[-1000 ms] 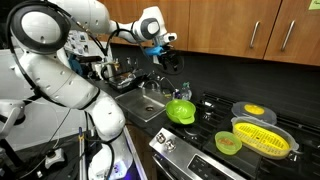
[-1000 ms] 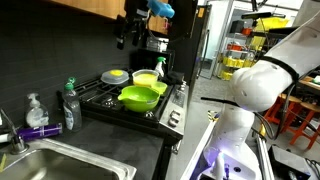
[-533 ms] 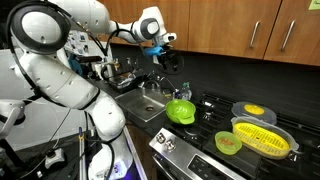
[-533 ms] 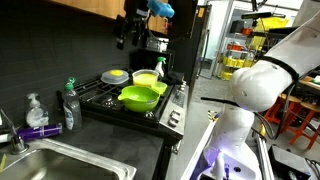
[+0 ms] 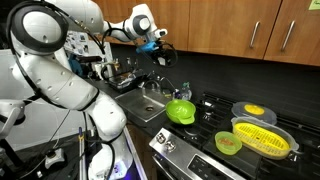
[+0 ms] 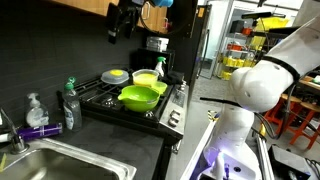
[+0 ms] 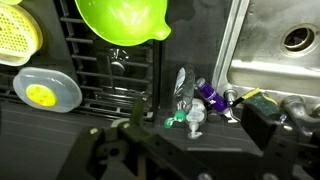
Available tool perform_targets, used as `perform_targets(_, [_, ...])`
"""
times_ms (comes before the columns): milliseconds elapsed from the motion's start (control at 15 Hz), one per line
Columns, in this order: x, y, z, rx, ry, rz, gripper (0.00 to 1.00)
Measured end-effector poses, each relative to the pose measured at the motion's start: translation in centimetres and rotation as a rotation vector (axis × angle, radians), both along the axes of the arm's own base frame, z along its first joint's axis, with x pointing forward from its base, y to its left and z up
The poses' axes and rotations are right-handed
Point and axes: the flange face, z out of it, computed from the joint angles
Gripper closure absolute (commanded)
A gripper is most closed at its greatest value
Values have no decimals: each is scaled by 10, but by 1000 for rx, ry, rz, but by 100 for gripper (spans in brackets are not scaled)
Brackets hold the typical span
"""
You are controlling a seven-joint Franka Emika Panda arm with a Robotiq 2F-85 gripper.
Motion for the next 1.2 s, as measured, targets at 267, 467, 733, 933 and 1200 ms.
perform_targets(267, [-27, 39, 14, -64, -37, 96, 0])
perform_targets(467, [-54, 68, 23, -129, -73, 174, 0])
perform_targets(733, [-94, 102, 37, -245, -135, 266, 0])
perform_targets(933, [-110, 114, 51, -356, -195, 291, 0])
perform_targets(1200, [-94, 102, 78, -515, -275, 224, 0])
